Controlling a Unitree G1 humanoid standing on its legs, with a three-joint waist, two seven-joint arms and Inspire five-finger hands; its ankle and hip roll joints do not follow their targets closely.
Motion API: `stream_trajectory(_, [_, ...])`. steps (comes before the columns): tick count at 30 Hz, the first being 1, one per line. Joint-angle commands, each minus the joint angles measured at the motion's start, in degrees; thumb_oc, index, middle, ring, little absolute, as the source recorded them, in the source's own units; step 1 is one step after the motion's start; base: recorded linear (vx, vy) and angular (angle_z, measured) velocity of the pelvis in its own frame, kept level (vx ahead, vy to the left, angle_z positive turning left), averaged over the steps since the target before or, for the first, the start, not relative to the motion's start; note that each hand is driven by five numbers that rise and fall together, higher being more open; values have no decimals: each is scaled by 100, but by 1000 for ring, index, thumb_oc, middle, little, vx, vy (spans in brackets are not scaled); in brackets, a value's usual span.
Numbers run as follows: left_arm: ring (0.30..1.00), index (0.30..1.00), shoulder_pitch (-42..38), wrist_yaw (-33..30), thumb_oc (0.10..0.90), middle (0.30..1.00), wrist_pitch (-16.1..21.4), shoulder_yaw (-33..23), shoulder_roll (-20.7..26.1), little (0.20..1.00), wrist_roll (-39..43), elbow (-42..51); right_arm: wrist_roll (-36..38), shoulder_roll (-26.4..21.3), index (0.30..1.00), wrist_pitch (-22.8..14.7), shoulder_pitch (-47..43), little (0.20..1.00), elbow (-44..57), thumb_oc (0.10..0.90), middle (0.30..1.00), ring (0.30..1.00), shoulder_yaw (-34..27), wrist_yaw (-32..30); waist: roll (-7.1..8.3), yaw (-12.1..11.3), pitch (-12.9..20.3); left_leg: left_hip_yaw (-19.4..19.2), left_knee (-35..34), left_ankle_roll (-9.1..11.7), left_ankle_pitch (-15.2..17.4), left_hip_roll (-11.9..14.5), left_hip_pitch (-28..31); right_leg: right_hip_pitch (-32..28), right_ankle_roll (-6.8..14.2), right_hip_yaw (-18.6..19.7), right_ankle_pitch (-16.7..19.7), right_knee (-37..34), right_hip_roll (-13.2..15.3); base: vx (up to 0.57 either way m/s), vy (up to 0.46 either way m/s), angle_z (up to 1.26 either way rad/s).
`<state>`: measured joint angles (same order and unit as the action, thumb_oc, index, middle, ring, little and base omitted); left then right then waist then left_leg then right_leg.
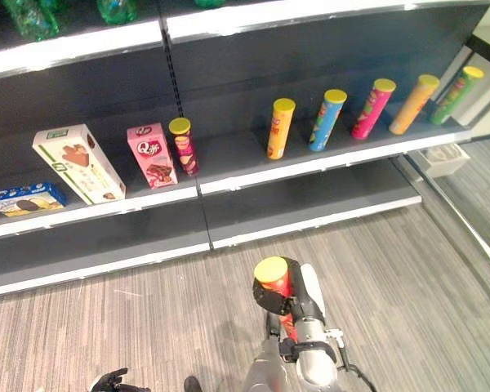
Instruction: Put the goods on the table back onto the shelves and tidy them up.
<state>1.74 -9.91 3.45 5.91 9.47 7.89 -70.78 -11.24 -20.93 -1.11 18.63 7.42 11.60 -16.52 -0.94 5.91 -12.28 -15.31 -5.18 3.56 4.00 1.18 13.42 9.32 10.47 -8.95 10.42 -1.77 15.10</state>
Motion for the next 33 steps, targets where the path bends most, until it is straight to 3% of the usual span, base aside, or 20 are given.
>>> stream_trajectory(1, [900,900,59,-157,800,900,147,-181,-239,900,145,254,-178,-417,300,-684,-406,300,1182,400,300,300,-356,-108,-30,120,260,158,513,5,503,613,-169,173,-9,-119,-440,481,-221,173,-178,34])
stream_trajectory(2, [900,900,59,-157,800,900,147,-181,-239,900,145,254,-178,-417,300,-683,-406,300,1182,400,300,300,-356,-108,-30,121,261,160,514,5,504,614,-170,173,-9,-121,-440,480,-222,249,-276,15])
stream_trajectory(5, [900,900,146,-89,800,900,166,-121,-355,900,236,237,-95,-610,300,-863,-421,300,1336,400,300,300,-325,14,-173,98,389,278,1210,180,184,969,-389,-100,-286,-230,-729,356,-626,265,-330,-8])
stream_trajectory(7, [900,900,161,-57,800,900,160,-86,-353,900,306,372,-127,-697,300,-907,-383,300,1405,400,300,300,-294,28,-169,25,338,396,2369,285,-385,1264,-796,-465,-599,-290,-1026,233,-877,234,-362,-11])
stream_trajectory(9, [900,900,162,-73,800,900,194,-84,-345,900,394,455,-234,-764,300,-919,-308,300,1466,400,300,300,-294,-17,-83,-33,240,594,3348,253,-653,1322,-1182,-691,-789,-307,-1167,184,-968,134,-214,2])
stream_trajectory(11, [900,900,183,-116,800,900,219,-98,-353,900,482,502,-276,-784,300,-937,-282,300,1467,400,300,300,-267,-8,-56,-45,213,557,3518,214,-676,1346,-1294,-777,-844,-351,-1232,165,-993,138,-131,3])
stream_trajectory(12, [900,900,186,-112,800,900,264,-80,-373,900,649,665,-333,-807,300,-886,-267,300,1379,400,300,300,-231,-6,18,-138,136,575,3569,108,-411,1139,-1658,-912,-845,-309,-1342,132,-976,204,-124,-6])
stream_trajectory(14, [900,900,219,-109,800,900,287,-55,-392,900,686,721,-385,-858,300,-890,-246,300,1423,400,300,300,-230,16,70,-160,139,482,3105,39,-92,1084,-1940,-987,-736,-310,-1385,108,-875,169,5,19])
stream_trajectory(16, [900,900,251,-107,800,900,279,-35,-410,900,688,710,-416,-867,300,-887,-246,300,1415,400,300,300,-224,12,66,-192,156,308,2258,92,-180,1277,-2051,-1037,-665,-383,-1426,95,-780,123,88,8])
stream_trajectory(17, [900,900,253,-107,800,900,280,-34,-410,900,689,709,-417,-868,300,-888,-244,300,1415,400,300,300,-223,11,76,-191,160,300,2214,91,-203,1260,-2029,-1039,-664,-383,-1427,94,-768,192,142,10])
stream_trajectory(18, [900,900,306,-134,800,900,297,-68,-439,900,806,639,-506,-889,300,-914,-213,300,1408,400,300,300,-240,-88,-5,-274,158,346,1331,255,-748,1406,-2211,-1132,-609,-392,-1517,106,-794,206,148,11])
stream_trajectory(19, [900,900,296,-163,800,900,311,-91,-453,900,902,614,-545,-896,300,-926,-201,300,1410,400,300,300,-241,-138,-50,-309,139,410,965,345,-1043,1503,-2250,-1192,-580,-414,-1585,134,-799,204,146,3])
stream_trajectory(21, [900,900,276,-189,800,900,295,-96,-464,900,907,597,-634,-926,300,-926,-193,300,1430,400,300,300,-252,-199,-92,-327,121,424,728,395,-1247,1632,-2344,-1243,-558,-457,-1639,157,-790,171,134,-7])
stream_trajectory(22, [900,900,324,-209,800,900,250,-170,-486,900,997,457,-607,-880,300,-926,-87,300,1450,400,300,300,-216,-198,-208,-278,166,309,427,451,-1236,1732,-2064,-1296,-499,-397,-1773,328,-813,326,291,-22])
stream_trajectory(27, [900,900,154,-240,800,900,265,15,-353,900,455,577,-652,-728,300,-889,49,300,1389,400,300,300,-192,-196,-303,-163,189,-167,210,466,-1216,1464,-1804,-1276,-307,-228,-1501,171,-444,150,265,-22])
stream_trajectory(33, [900,900,90,-276,800,900,287,49,-370,900,422,456,-695,-670,300,-901,-23,300,1350,400,300,300,-101,-239,-217,-180,183,-296,82,403,-1119,1296,-1794,-1080,-122,-203,-1194,-83,-254,7,115,-6])
